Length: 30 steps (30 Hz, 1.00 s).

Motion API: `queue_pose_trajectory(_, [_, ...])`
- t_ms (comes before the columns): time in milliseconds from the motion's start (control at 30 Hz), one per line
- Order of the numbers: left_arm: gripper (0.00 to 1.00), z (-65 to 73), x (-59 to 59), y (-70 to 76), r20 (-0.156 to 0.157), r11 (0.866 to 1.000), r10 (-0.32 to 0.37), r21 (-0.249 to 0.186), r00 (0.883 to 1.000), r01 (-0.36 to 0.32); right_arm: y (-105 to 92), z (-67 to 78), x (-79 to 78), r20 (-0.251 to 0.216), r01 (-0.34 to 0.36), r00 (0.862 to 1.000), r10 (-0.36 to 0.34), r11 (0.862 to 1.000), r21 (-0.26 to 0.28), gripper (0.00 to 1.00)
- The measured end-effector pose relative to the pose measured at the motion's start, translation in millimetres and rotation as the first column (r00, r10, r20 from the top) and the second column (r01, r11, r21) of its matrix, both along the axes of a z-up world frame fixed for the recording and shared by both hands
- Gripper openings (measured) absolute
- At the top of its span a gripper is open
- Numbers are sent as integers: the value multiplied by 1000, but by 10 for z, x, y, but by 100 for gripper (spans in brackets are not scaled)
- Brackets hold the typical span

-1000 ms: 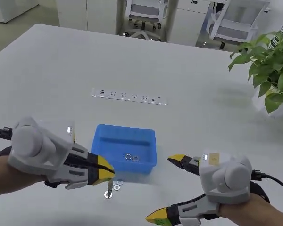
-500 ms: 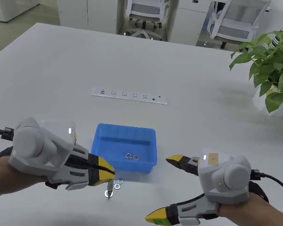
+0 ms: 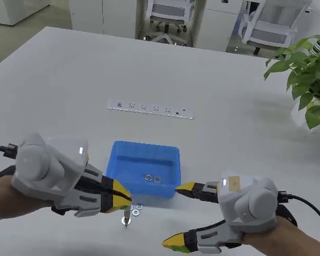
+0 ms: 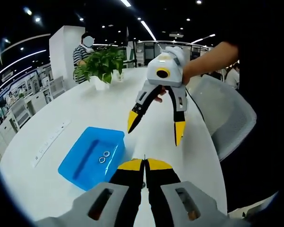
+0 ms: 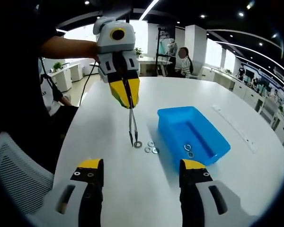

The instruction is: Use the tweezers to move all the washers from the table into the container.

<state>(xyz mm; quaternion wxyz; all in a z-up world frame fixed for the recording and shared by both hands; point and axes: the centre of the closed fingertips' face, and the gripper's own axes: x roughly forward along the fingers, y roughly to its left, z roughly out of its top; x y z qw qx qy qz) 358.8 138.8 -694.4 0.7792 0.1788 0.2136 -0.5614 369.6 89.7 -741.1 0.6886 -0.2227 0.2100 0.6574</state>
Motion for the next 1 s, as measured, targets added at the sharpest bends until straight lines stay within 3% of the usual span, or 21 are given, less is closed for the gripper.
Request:
queue_pose_trajectory(600, [5,-19,16,10,-9,999,-34,18,999,34,315,-58,-36,16,-127,992,127,992,-11,43])
queue_pose_trajectory(1000, [5,-19,15,-5,-12,998,-60,24,998,61,566,-167,-115,19,-226,974,227,973,-44,31])
